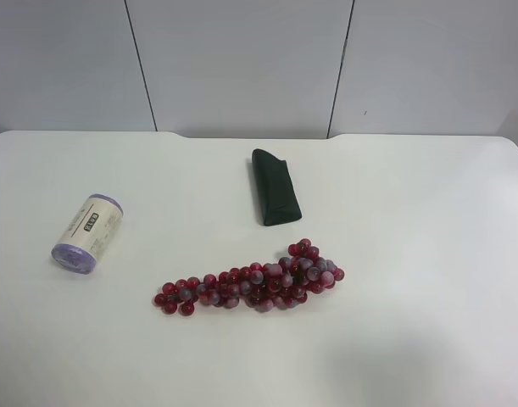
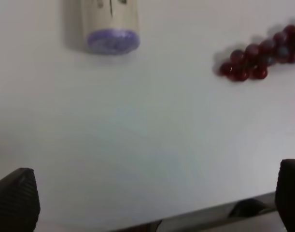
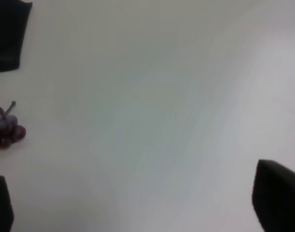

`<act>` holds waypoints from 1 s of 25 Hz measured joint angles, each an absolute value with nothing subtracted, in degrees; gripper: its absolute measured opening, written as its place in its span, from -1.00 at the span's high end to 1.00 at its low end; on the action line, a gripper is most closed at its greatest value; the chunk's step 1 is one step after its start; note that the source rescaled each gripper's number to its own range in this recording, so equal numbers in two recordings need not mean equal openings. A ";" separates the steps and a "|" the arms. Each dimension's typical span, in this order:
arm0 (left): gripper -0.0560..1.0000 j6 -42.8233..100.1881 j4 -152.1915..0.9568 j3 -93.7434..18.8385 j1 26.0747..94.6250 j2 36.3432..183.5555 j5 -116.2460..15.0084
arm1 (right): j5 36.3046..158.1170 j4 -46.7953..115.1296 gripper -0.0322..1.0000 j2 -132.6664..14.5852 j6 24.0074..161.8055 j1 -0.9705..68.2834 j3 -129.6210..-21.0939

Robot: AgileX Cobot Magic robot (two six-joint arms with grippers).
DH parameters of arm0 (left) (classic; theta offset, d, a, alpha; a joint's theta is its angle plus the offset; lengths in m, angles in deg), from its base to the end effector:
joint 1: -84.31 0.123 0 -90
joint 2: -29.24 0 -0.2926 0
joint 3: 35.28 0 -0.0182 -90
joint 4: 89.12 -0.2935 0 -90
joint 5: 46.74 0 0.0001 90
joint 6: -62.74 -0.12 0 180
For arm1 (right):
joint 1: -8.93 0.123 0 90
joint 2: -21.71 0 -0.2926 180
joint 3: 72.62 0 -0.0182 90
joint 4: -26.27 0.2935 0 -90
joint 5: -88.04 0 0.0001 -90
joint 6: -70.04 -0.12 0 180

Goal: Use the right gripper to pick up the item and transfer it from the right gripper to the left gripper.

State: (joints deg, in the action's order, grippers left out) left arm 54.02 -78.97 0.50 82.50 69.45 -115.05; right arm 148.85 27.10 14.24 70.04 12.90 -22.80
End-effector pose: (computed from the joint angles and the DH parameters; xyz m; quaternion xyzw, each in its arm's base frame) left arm 0.1257 -0.0236 0.3048 0.0811 0.9447 -0.0697 0.3101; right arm 0.0526 0.0052 0.2784 -0.0299 0.8571 0.0250 0.5137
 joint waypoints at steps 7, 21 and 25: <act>-0.97 55.83 -79.44 8.69 82.50 54.62 -116.34 | 148.85 27.10 -1.00 14.24 70.04 12.90 -22.80; -0.97 56.34 -80.79 9.24 82.50 36.52 -116.41 | 148.85 27.10 -1.00 14.24 70.04 12.90 -22.80; -0.97 56.47 -85.30 9.24 82.50 36.49 -116.41 | 148.85 27.10 -1.00 14.24 70.04 12.90 -22.80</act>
State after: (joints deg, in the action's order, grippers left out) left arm 56.47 -85.30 9.24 82.50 36.49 -116.41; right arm 148.85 27.10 14.24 70.04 12.90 -22.80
